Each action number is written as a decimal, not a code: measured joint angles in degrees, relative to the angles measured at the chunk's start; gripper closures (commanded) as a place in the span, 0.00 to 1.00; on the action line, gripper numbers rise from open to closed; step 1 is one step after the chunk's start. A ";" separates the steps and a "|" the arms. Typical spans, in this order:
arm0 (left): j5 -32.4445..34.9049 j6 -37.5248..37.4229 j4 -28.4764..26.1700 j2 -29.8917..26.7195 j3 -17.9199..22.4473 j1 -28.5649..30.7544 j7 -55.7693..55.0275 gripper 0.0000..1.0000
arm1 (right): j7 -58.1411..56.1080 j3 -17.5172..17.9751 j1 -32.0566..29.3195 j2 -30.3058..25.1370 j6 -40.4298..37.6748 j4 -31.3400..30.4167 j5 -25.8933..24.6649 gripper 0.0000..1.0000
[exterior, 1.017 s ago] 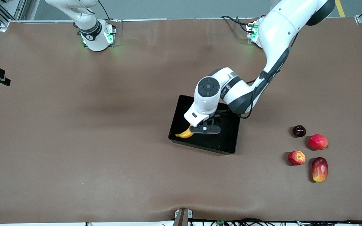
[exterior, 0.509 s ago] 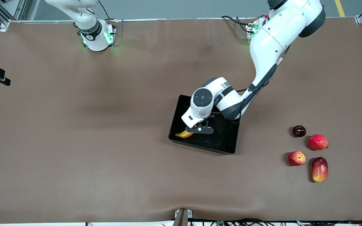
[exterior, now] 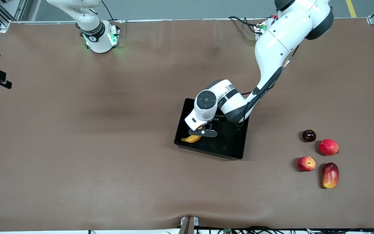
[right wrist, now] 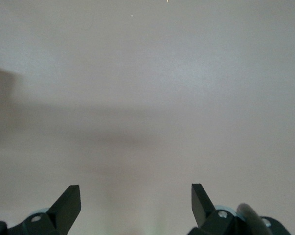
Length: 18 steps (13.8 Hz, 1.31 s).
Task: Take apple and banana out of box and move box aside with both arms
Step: 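Grasp the yellow banana with the left gripper and lift it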
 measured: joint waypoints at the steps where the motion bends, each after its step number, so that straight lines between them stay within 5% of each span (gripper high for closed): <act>1: 0.00 0.23 -0.01 0.04 0.00 0.00 0.39 0.08 | 0.00 0.02 0.01 0.00 0.00 0.00 0.00 0.00; 7: 0.00 1.54 -0.09 0.32 0.00 -0.18 0.52 0.93 | 0.00 0.03 0.02 0.00 0.00 0.00 0.00 0.00; 8: 0.00 1.58 -0.07 0.32 0.00 -0.18 0.52 1.00 | 0.00 0.03 0.02 0.00 0.00 0.00 0.00 0.00; 18: 0.00 2.16 5.63 -1.79 -0.20 0.01 0.08 1.00 | -0.01 0.07 0.61 0.00 -0.02 0.00 0.00 0.00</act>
